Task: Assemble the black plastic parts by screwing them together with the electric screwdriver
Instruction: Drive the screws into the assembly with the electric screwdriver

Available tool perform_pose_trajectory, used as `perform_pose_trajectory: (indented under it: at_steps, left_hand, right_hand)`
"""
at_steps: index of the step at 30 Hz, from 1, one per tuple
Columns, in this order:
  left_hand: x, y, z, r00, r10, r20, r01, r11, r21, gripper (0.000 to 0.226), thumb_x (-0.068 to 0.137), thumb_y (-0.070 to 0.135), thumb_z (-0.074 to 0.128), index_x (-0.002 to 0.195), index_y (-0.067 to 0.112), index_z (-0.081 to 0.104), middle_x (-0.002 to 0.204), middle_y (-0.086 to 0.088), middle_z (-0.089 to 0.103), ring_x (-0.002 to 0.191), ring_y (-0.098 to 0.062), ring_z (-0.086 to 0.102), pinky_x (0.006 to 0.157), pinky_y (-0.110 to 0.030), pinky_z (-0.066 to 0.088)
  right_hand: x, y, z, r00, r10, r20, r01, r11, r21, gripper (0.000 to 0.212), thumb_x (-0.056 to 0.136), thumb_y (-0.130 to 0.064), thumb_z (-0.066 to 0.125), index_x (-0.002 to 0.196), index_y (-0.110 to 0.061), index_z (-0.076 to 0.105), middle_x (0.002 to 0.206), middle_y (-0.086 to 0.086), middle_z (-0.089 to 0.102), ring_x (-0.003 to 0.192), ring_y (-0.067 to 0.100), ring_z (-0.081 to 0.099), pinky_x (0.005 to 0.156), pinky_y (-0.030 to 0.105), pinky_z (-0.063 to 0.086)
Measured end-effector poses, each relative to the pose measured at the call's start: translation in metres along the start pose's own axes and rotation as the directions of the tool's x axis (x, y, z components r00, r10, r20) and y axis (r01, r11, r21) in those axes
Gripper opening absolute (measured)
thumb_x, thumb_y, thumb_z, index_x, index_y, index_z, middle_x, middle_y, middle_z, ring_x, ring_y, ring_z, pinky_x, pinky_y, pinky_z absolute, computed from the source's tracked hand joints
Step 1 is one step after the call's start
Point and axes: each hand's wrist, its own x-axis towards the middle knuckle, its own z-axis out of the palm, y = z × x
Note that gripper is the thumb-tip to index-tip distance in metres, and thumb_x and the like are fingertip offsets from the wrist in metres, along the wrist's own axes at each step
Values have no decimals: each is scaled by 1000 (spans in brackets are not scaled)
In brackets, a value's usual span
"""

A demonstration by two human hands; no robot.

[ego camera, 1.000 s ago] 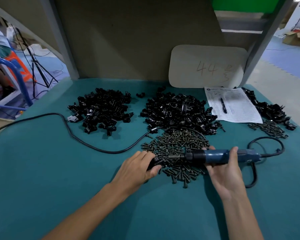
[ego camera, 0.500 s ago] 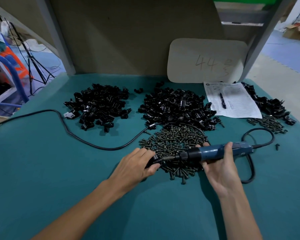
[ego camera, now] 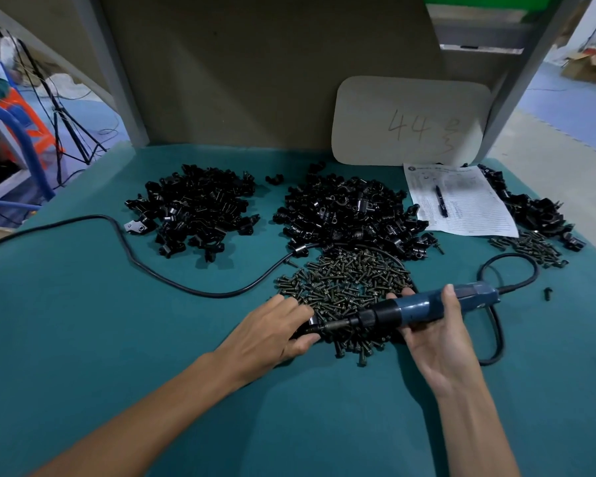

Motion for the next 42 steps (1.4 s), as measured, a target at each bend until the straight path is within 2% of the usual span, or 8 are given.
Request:
perform_pose_trajectory:
  at_steps: [5, 19, 23, 28, 38, 42]
  left_hand:
    - [0, 0, 1, 1000, -3, -12, 3, 1000, 11, 44, 101, 53, 35, 110, 16, 58, 92, 5, 48, 81, -13, 37, 69, -28, 40]
    - [0, 0, 2, 999, 11, -51, -9, 999, 45, 38, 101, 49, 41, 110, 17, 59, 90, 7, 47, 80, -9, 30, 71, -18, 26]
    - [0, 1, 2, 999, 7, -47, -5, 999, 49, 39, 101, 50, 40, 110, 17, 59, 90, 8, 46, 79, -11, 34, 68, -20, 29]
    - [0, 1, 2, 998, 10, -54, -7, 999, 51, 38, 101, 49, 42, 110, 17, 59, 89, 8, 46, 79, -11, 35, 67, -22, 31]
    - [1, 2, 1, 998, 11, -56, -8, 999, 53, 38, 100, 50, 41, 107, 17, 59, 88, 7, 48, 78, -10, 32, 67, -22, 31]
    - [1, 1, 3, 999, 14, -48, -11, 998, 60, 38, 100, 51, 40, 107, 18, 58, 89, 7, 47, 78, -11, 34, 68, -21, 31]
  right_hand:
    - [1, 1, 0, 1000, 2, -16, -2, 1000, 3, 46, 97, -47, 58, 132, -20, 47, 123, 18, 65, 108, 36, 72, 80, 39, 63]
    - [1, 2, 3, 1000, 6, -23, -6, 1000, -1, 51, 89, -50, 61, 129, -21, 49, 126, 18, 66, 108, 36, 73, 85, 41, 63]
    - [0, 1, 3, 1000, 9, -19, -9, 1000, 2, 51, 87, -50, 61, 128, -21, 49, 127, 18, 65, 108, 35, 73, 86, 41, 62]
    - [-1, 2, 4, 1000, 17, -18, -17, 1000, 2, 41, 97, -48, 56, 128, -22, 49, 128, 18, 65, 108, 35, 73, 85, 41, 63]
    - [-4, 1, 7, 1000, 24, -10, -24, 1000, 0, 43, 96, -49, 55, 128, -21, 49, 128, 18, 63, 107, 33, 73, 87, 41, 62]
    - [-6, 0, 7, 999, 33, -3, -33, 999, 9, 43, 98, -48, 54, 131, -21, 48, 130, 19, 62, 106, 33, 74, 81, 38, 64]
